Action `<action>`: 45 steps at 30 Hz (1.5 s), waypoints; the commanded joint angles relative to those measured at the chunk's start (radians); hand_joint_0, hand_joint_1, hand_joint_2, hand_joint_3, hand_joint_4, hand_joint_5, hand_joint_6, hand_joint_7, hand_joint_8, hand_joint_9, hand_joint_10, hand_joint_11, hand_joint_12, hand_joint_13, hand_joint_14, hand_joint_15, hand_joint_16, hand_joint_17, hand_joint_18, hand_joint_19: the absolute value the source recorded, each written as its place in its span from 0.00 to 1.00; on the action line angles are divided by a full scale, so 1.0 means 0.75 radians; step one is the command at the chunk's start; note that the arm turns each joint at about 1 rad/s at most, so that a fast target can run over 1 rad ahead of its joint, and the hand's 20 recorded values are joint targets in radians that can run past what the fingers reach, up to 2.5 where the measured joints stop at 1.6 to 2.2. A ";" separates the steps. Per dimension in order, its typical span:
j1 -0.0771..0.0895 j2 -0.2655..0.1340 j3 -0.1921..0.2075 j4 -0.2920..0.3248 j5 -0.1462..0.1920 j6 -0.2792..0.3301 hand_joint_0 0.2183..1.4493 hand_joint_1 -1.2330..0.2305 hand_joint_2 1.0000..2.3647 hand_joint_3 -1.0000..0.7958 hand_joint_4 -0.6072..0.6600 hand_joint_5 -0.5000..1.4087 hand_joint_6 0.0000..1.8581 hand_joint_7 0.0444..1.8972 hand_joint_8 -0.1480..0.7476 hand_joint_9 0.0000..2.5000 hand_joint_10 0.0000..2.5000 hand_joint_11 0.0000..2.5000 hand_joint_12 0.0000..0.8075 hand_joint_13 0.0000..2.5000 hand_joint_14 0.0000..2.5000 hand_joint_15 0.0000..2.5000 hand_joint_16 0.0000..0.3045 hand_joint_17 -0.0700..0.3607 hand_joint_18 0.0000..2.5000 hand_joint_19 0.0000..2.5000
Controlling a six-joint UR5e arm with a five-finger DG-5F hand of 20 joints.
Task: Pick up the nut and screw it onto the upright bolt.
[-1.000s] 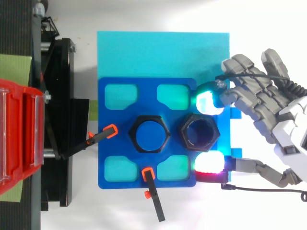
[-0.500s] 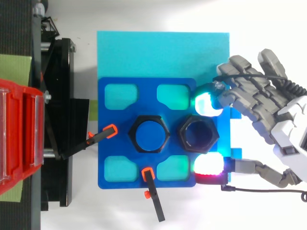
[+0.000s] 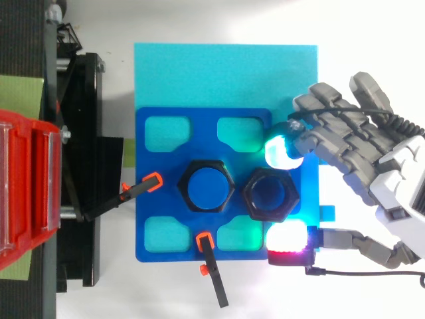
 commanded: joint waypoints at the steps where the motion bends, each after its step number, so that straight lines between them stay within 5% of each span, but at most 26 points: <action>1: -0.002 0.006 0.025 -0.103 0.000 0.150 0.26 0.39 0.00 0.30 0.70 0.17 0.28 0.69 0.51 0.18 0.00 0.00 0.39 0.10 0.00 0.00 0.12 0.35 0.03 0.00; 8: -0.013 0.018 0.058 -0.334 -0.016 0.410 0.26 0.39 0.00 0.30 0.70 0.17 0.28 0.69 0.51 0.18 0.00 0.00 0.39 0.10 0.00 0.00 0.12 0.35 0.03 0.00; 12: -0.023 0.067 0.058 -0.440 -0.049 0.551 0.26 0.39 0.00 0.30 0.70 0.17 0.28 0.69 0.51 0.18 0.00 0.00 0.39 0.10 0.00 0.00 0.12 0.35 0.03 0.00; 18: -0.039 0.133 0.058 -0.567 -0.075 0.616 0.26 0.39 0.00 0.30 0.70 0.17 0.28 0.69 0.51 0.18 0.00 0.00 0.39 0.10 0.00 0.00 0.12 0.35 0.03 0.00; 22: -0.072 0.221 0.058 -0.672 -0.116 0.663 0.26 0.39 0.00 0.30 0.70 0.17 0.28 0.69 0.51 0.18 0.00 0.00 0.39 0.10 0.00 0.00 0.12 0.35 0.03 0.00; 26: -0.107 0.253 0.060 -0.686 -0.163 0.663 0.26 0.39 0.00 0.30 0.70 0.17 0.28 0.69 0.51 0.18 0.00 0.00 0.39 0.10 0.00 0.00 0.12 0.35 0.03 0.00; 30: -0.154 0.255 0.093 -0.682 -0.257 0.649 0.26 0.40 0.00 0.30 0.70 0.17 0.28 0.69 0.51 0.18 0.00 0.00 0.39 0.10 0.00 0.00 0.12 0.35 0.03 0.00; 31: -0.184 0.255 0.097 -0.680 -0.272 0.647 0.26 0.39 0.00 0.30 0.70 0.17 0.28 0.69 0.52 0.18 0.00 0.00 0.39 0.10 0.00 0.00 0.12 0.35 0.03 0.00; 32: -0.217 0.253 0.119 -0.674 -0.356 0.610 0.26 0.39 0.00 0.30 0.70 0.17 0.28 0.68 0.51 0.18 0.00 0.00 0.39 0.10 0.00 0.00 0.12 0.35 0.03 0.00; 33: -0.217 0.253 0.119 -0.674 -0.356 0.610 0.26 0.40 0.00 0.30 0.70 0.17 0.28 0.68 0.52 0.18 0.00 0.00 0.39 0.10 0.00 0.00 0.12 0.35 0.03 0.00; 34: -0.274 0.253 0.152 -0.629 -0.503 0.535 0.26 0.40 0.00 0.30 0.70 0.17 0.28 0.68 0.51 0.18 0.00 0.00 0.39 0.10 0.00 0.00 0.12 0.35 0.03 0.00; 35: -0.309 0.251 0.166 -0.584 -0.591 0.475 0.26 0.40 0.00 0.30 0.70 0.17 0.28 0.68 0.52 0.18 0.00 0.00 0.39 0.10 0.00 0.00 0.12 0.35 0.03 0.00; 39: -0.348 0.247 0.199 -0.438 -0.759 0.281 0.26 0.40 0.00 0.30 0.70 0.17 0.28 0.69 0.52 0.18 0.00 0.00 0.39 0.10 0.00 0.00 0.12 0.35 0.03 0.00; 45: -0.366 0.241 0.207 -0.363 -0.812 0.177 0.26 0.40 0.00 0.30 0.70 0.17 0.28 0.68 0.52 0.18 0.00 0.00 0.39 0.10 0.00 0.00 0.12 0.35 0.03 0.00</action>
